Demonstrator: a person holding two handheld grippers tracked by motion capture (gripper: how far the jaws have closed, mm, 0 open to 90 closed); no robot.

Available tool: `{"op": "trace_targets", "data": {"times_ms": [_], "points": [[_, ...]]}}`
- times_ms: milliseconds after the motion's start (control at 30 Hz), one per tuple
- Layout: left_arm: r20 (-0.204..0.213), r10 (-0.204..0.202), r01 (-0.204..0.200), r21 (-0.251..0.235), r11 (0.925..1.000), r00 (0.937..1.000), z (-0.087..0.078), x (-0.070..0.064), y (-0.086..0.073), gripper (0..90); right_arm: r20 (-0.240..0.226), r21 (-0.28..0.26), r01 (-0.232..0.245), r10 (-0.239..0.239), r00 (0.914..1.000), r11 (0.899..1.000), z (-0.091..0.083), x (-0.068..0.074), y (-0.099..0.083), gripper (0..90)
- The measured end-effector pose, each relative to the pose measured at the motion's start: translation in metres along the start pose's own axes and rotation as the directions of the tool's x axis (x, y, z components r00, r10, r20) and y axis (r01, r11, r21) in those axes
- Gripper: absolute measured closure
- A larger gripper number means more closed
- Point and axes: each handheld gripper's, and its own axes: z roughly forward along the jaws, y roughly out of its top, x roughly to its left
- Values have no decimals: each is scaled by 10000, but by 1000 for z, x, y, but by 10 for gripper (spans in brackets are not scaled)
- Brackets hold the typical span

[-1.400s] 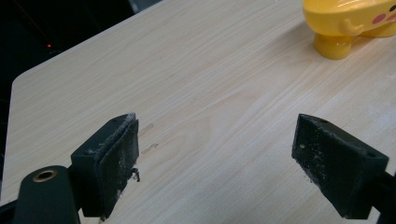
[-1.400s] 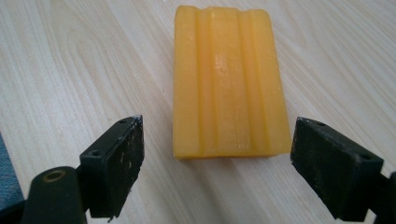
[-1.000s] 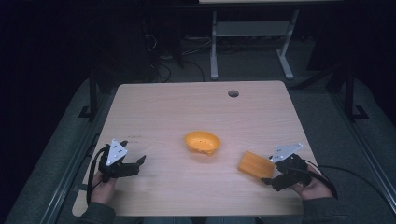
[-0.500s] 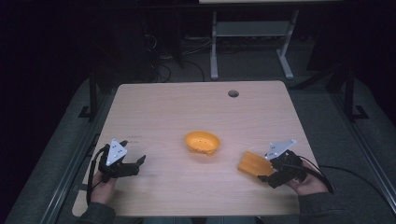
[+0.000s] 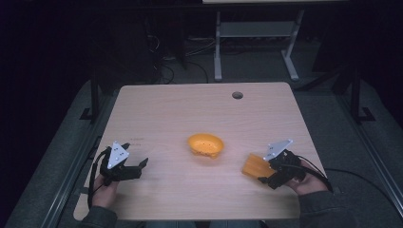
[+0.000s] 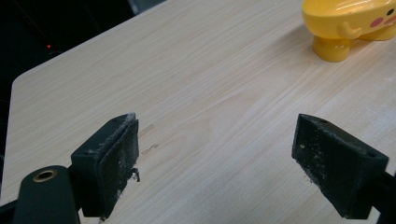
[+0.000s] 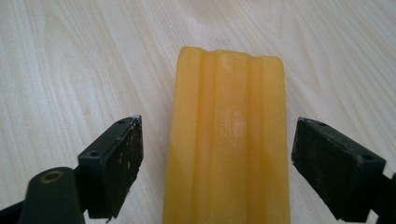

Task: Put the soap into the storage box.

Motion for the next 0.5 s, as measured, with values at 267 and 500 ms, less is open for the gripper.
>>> {"op": "trace_targets", "data": {"times_ms": [267,500], "points": [[-1,-18,18,2,10000,10000,0,0,0,141,-95,295,58,-55,9999,9995,8,-5,4,161],[3,-19,19,15,10000,10000,0,1,0,141,-112,566,86,-80,9999,9984,15,-7,7,161]]}}
